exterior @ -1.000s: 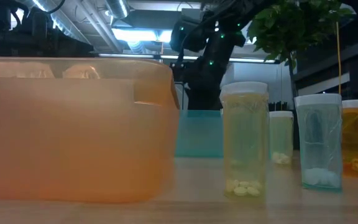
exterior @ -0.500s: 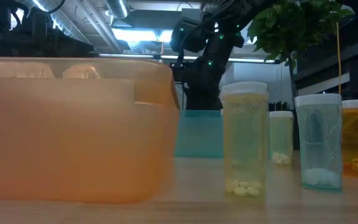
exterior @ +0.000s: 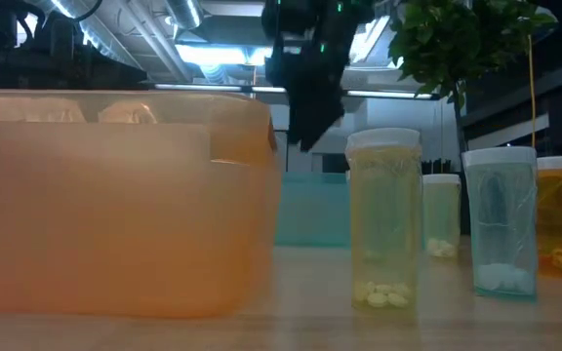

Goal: Pick and place medicine bottles into bin by pill shape (circle, oval)
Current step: Put the top big orange pill bottle into the green bin

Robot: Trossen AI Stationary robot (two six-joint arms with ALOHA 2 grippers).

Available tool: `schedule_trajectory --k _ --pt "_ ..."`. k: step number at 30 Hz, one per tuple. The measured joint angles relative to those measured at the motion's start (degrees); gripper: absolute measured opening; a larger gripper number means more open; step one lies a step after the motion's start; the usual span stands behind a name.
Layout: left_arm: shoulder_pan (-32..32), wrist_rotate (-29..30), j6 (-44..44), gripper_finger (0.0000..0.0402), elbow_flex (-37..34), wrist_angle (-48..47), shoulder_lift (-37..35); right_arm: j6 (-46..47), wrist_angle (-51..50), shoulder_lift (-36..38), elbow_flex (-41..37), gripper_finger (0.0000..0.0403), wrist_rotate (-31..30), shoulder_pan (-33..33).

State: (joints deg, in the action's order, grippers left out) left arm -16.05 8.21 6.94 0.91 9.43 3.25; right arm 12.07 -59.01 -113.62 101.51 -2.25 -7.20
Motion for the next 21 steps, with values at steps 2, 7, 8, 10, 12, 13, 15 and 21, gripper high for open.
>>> schedule_trajectory --k 2,7,8,10,12,13,15,21 --pt "0.0 0.0 0.0 0.0177 0.0 -0.1 0.0 1.2 -5.8 0.0 4.2 0.0255 -0.1 1.5" --pt "0.0 0.0 0.0 0.0177 0.0 -1.4 0.0 2.5 -21.6 0.1 13.0 0.0255 -7.3 7.1" --pt "0.0 0.0 0.0 0.0177 0.0 -1.4 0.0 2.9 -24.7 0.3 14.2 0.0255 -8.6 8.5" --pt "0.0 0.0 0.0 0.0177 0.0 -1.4 0.0 3.4 -31.2 0.8 15.7 0.0255 -9.2 11.2" --pt "0.0 0.0 0.2 0.0177 0.0 -1.3 0.0 3.0 -30.5 2.2 14.6 0.0255 -7.9 13.8" --pt "0.0 0.0 0.2 0.0177 0.0 -1.3 0.0 2.6 -30.4 3.4 13.5 0.0255 -5.7 15.1" --pt "0.0 0.0 0.2 0.0177 0.0 -1.3 0.0 2.7 -31.2 5.8 11.6 0.0255 -2.0 17.4" --pt "0.0 0.0 0.2 0.0177 0.0 -1.4 0.1 8.3 -30.3 16.7 -1.9 0.0255 -2.6 24.1"
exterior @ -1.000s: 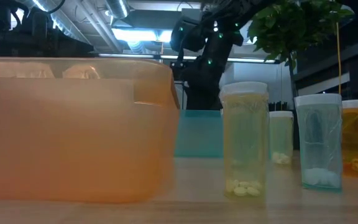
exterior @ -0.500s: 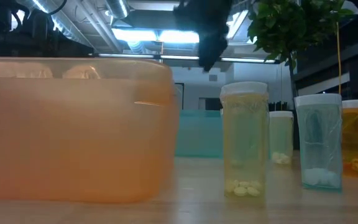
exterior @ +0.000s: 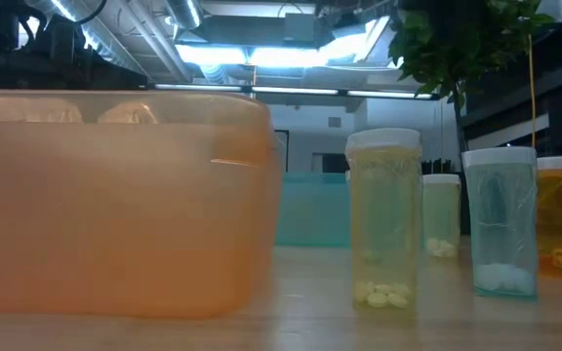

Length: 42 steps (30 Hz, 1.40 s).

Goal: Pick and place medicine bottles into bin by pill shape (circle, oval)
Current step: Put the top big orange pill bottle into the green bin

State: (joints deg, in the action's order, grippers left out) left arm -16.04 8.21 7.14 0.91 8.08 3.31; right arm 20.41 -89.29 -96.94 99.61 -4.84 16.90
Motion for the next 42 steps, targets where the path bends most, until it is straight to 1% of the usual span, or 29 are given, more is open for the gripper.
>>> schedule_trajectory --k 3,7,10,12,15,20,24,26,29,31,35,39,42 --pt "0.0 0.0 0.0 0.0177 0.0 0.1 0.0 8.8 2.6 6.4 -9.6 0.0255 -3.1 3.4" --pt "0.0 0.0 0.0 0.0177 0.0 0.1 0.0 21.3 8.7 14.3 -22.9 0.0255 -3.1 9.0" --pt "0.0 0.0 0.0 0.0177 0.0 0.1 0.0 27.7 14.1 18.2 -31.8 0.0255 -2.9 13.1" --pt "0.0 0.0 0.0 0.0177 0.0 0.1 0.0 29.8 18.1 19.9 -36.9 0.0255 -3.0 15.0" --pt "0.0 0.0 0.0 0.0177 0.0 0.1 0.0 30.4 24.2 20.6 -43.7 0.0255 -3.0 16.6" --pt "0.0 0.0 0.0 0.0177 0.0 0.1 0.0 29.6 36.7 20.0 -52.2 0.0255 -2.5 16.9" --pt "0.0 0.0 -0.2 0.0177 0.0 0.1 0.0 24.7 47.9 20.1 -56.3 0.0255 -2.1 16.9" --pt "0.0 0.0 -0.2 0.0177 0.0 0.1 0.0 21.7 51.8 20.1 -57.0 0.0255 -2.2 16.9" --pt "0.0 0.0 -0.2 0.0177 0.0 0.1 0.0 19.4 56.9 20.1 -57.0 0.0255 -4.4 16.9" --pt "0.0 0.0 -0.2 0.0177 0.0 0.1 0.0 17.7 60.0 19.7 -57.0 0.0255 -4.4 16.8" --pt "0.0 0.0 -0.1 0.0177 0.0 0.1 0.0 13.6 62.7 17.0 -57.0 0.0255 -2.7 16.9" --pt "0.0 0.0 -0.2 0.0177 0.0 0.1 0.0 11.4 63.5 13.8 -57.0 0.0255 -2.6 16.9" --pt "0.0 0.0 -0.2 0.0177 0.0 0.1 0.0 8.7 67.7 12.2 -57.0 0.0255 -2.7 16.9"
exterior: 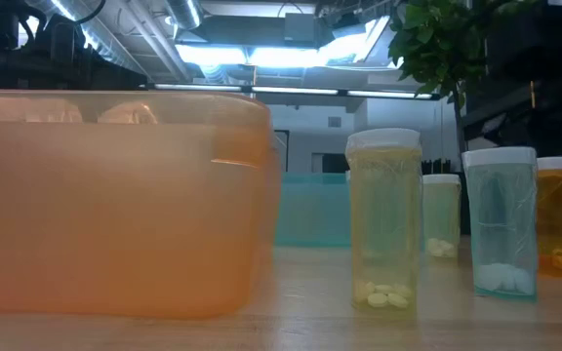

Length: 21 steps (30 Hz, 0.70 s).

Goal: Pick and place medicine bottles into bin by pill shape (circle, oval)
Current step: Put the top big orange pill bottle into the green bin

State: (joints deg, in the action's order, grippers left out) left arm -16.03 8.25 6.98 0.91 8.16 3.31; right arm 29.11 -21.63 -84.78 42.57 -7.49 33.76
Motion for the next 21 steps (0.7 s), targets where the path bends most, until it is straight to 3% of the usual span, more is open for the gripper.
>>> schedule_trajectory --k 5,21 --pt "0.0 0.0 0.0 0.0177 0.0 0.0 0.0 -4.0 5.9 -1.3 0.0 0.0255 0.1 0.0" --pt "0.0 0.0 0.0 0.0177 0.0 0.0 0.0 -5.1 11.0 -2.0 0.0 0.0255 -1.4 0.0"
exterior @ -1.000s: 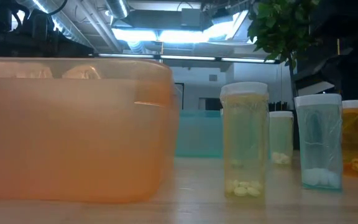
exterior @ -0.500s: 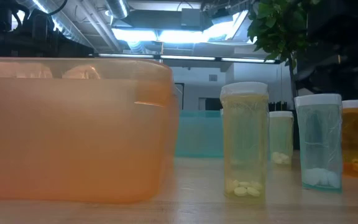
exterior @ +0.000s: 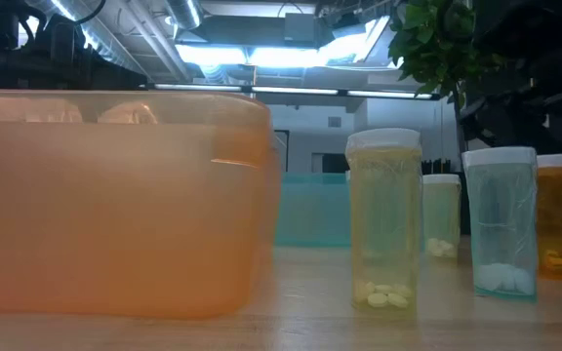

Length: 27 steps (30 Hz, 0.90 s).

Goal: Pick and place medicine bottles into bin by pill shape (circle, oval)
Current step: Put the top big orange pill bottle into the green bin

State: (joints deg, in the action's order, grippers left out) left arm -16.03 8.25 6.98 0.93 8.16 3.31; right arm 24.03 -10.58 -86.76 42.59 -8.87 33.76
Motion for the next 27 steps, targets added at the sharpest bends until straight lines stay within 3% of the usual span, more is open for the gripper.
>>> schedule_trajectory --k 27 --pt "0.0 0.0 0.0 0.0177 0.0 0.0 0.0 -1.4 5.3 -3.4 0.1 0.0255 -0.6 0.0"
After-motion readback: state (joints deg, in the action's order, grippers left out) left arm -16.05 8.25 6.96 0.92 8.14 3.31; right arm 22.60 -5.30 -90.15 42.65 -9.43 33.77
